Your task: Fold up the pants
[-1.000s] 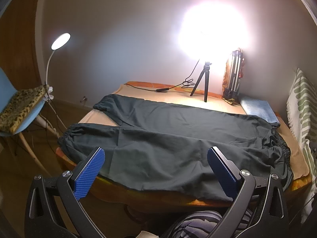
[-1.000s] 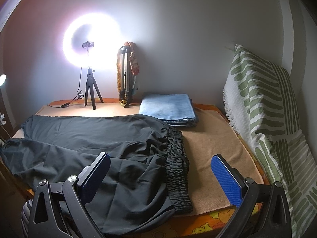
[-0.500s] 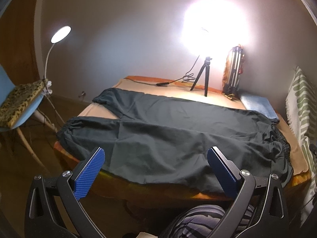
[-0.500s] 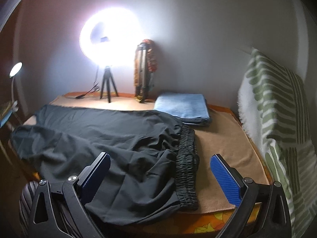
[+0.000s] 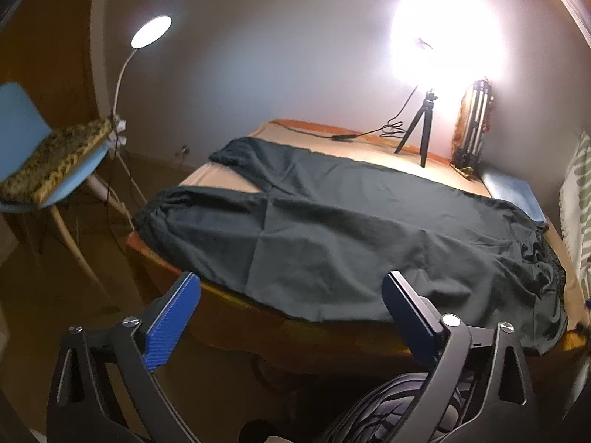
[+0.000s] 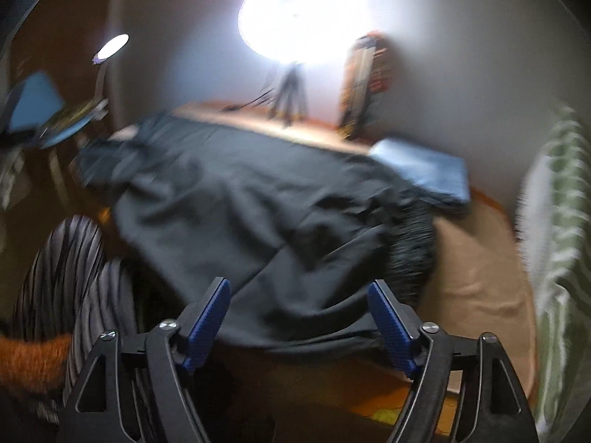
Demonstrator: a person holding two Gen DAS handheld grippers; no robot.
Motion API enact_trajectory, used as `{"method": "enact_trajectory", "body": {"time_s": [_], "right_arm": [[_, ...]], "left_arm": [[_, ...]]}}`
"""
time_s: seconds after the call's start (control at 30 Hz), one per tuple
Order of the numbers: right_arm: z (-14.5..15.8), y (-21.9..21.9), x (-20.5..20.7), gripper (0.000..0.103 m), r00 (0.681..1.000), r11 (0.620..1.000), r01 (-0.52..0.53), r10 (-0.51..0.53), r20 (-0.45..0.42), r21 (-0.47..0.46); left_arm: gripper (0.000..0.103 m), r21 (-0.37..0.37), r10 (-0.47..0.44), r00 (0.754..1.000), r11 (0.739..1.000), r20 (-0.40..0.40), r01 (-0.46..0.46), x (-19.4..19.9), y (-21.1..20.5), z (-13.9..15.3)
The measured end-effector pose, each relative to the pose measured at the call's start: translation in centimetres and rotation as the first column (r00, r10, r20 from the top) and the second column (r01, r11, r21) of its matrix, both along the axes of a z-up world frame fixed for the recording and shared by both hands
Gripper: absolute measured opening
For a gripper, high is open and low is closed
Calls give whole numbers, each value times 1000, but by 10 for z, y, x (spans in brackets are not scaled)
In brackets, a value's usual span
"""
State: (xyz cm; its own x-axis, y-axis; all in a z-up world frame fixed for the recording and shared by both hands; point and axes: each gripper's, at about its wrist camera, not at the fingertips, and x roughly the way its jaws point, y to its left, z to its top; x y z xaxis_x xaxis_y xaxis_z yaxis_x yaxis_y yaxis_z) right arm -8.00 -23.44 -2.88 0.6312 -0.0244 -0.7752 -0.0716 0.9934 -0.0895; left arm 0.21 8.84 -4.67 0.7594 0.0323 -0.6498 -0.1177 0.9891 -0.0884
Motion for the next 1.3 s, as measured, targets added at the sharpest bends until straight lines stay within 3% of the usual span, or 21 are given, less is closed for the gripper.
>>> {"method": "enact_trajectory", "body": {"time_s": [0.2, 0.43, 0.6, 0.73, 0.97, 1.1, 1.3], "right_arm": [[-42, 38, 1, 69, 974, 979, -205, 202, -101, -20], [-78, 61, 9, 58, 940, 942, -318, 299, -162, -107], [-87, 67, 15, 38, 929, 930, -348, 325, -178, -117], [-87, 65, 19, 34, 925, 933, -350, 330, -189, -88], [-71, 61, 26, 12, 931, 945, -323, 309, -193, -47], [-56, 58, 41, 4, 945, 952, -291, 271, -181, -92], [-21, 44, 81, 2, 979, 971, -185, 169, -114, -150]], "left_arm": [[94, -6, 53, 998, 999, -24, -53, -4, 14, -7], [87, -12, 103, 994, 995, -40, -104, -11, 36, -9], [87, -13, 164, 985, 986, -45, -164, -19, 61, -8], [87, -12, 205, 978, 978, -45, -206, -21, 86, -9], [87, -37, 272, 959, 961, -76, -275, 1, 139, -26], [87, -61, 291, 951, 952, -105, -299, 24, 169, -40], [87, -119, 309, 941, 938, -136, -325, 62, 210, -59]]}}
